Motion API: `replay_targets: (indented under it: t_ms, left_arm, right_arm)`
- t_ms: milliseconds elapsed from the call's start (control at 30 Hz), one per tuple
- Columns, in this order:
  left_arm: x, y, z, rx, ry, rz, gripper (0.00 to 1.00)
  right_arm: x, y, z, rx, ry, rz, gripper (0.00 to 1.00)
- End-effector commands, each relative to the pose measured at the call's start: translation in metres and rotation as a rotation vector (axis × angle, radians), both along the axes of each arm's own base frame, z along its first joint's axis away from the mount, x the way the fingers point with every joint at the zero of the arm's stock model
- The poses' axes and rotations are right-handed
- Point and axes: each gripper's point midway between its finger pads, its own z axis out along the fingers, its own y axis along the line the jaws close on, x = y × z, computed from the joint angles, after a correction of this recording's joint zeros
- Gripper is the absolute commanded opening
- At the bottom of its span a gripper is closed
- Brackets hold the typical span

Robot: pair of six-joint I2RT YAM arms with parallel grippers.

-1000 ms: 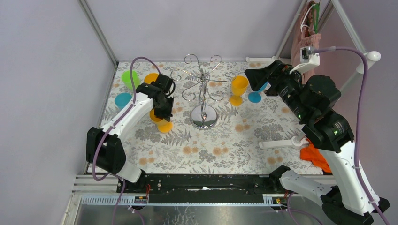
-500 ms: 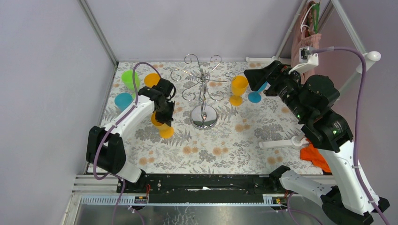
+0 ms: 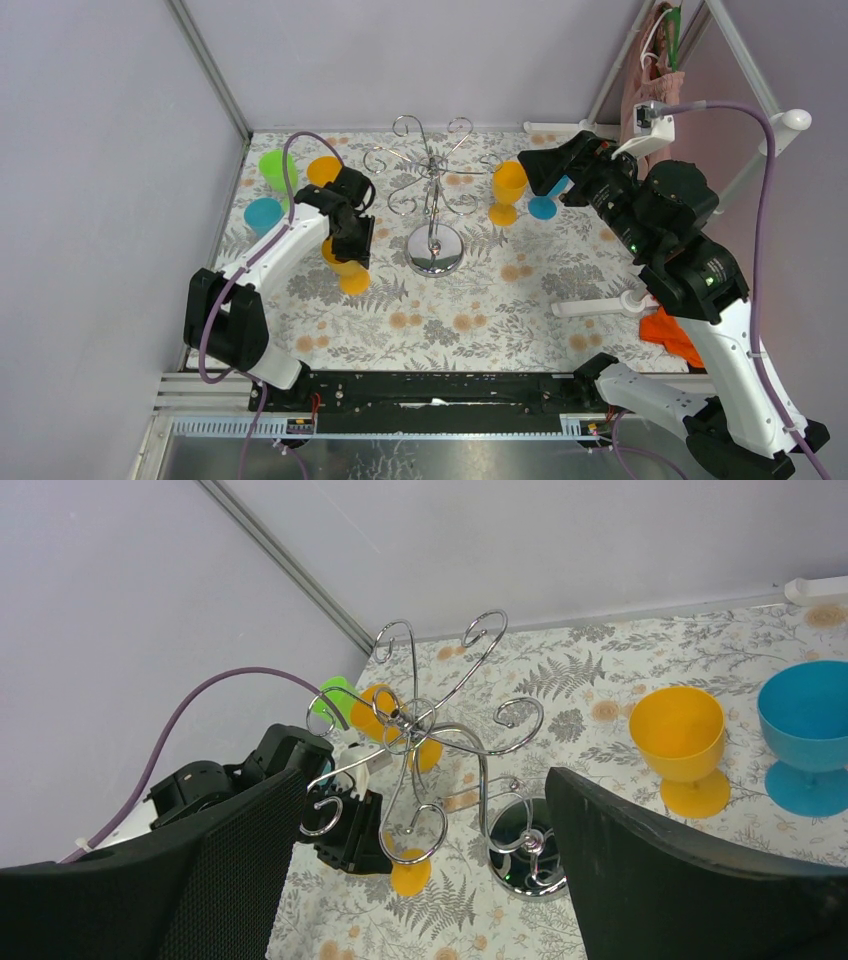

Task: Take the wine glass off the wine glass rack

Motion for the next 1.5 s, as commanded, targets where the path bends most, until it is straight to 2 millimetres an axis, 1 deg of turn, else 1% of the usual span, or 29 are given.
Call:
replay_targets:
  t_ms: [0,133,233,300,567,633,800,900,1033,1167,1267,1367,1400,1433,1467]
  left_arm:
    - [0.007,-0.005,0.006,-0.019,-0.05,-0.004,0.37]
    - [0.007,-0.003,0.011,-0.015,-0.056,0.002,0.42]
    - [0.007,-0.002,0.017,-0.012,-0.067,0.012,0.43]
    - [0.007,0.0,0.025,-0.01,-0.084,0.021,0.43]
    - [0.013,0.005,0.077,-0.022,-0.197,0.063,0.44]
    - [0.015,0.012,0.087,0.005,-0.231,0.085,0.45]
    - [0.019,0.023,0.115,0.033,-0.305,0.135,0.45]
    - [0.024,0.027,0.143,0.023,-0.382,0.173,0.45]
    - [0.031,0.026,0.204,-0.071,-0.573,0.204,0.45]
    - [0.029,0.027,0.26,-0.188,-0.795,0.224,0.45]
    - [0.018,0.031,0.291,-0.267,-0.942,0.235,0.46]
    - [0.0,0.035,0.319,-0.364,-1.097,0.23,0.47]
    - [-0.01,0.037,0.329,-0.408,-1.16,0.227,0.48]
    - [-0.014,0.036,0.337,-0.44,-1.2,0.213,0.48]
    - [-0.025,0.038,0.342,-0.472,-1.244,0.207,0.49]
  right_arm:
    - [0.001,-0.003,0.011,0.014,-0.044,-0.012,0.98]
    - [0.002,0.0,0.009,0.016,-0.039,-0.004,0.98]
    - [0.002,0.001,0.008,0.016,-0.036,0.0,0.98]
    - [0.002,0.001,0.007,0.016,-0.034,0.001,0.98]
    - [0.004,0.006,0.005,0.02,-0.027,0.017,0.98]
    - [0.004,0.007,0.005,0.021,-0.026,0.021,0.98]
    - [0.005,0.008,0.002,0.018,-0.019,0.023,0.99]
    - [0.007,0.007,-0.003,0.004,-0.008,0.01,1.0]
    - [0.012,0.0,-0.013,-0.031,0.021,-0.032,1.0]
    - [0.019,-0.007,-0.025,-0.085,0.059,-0.079,1.0]
    - [0.022,-0.013,-0.037,-0.13,0.093,-0.112,1.0]
    - [0.024,-0.021,-0.047,-0.154,0.108,-0.155,1.0]
    - [0.024,-0.025,-0.049,-0.158,0.109,-0.173,1.0]
    - [0.024,-0.029,-0.053,-0.164,0.113,-0.192,1.0]
    - [0.024,-0.032,-0.054,-0.167,0.113,-0.21,1.0]
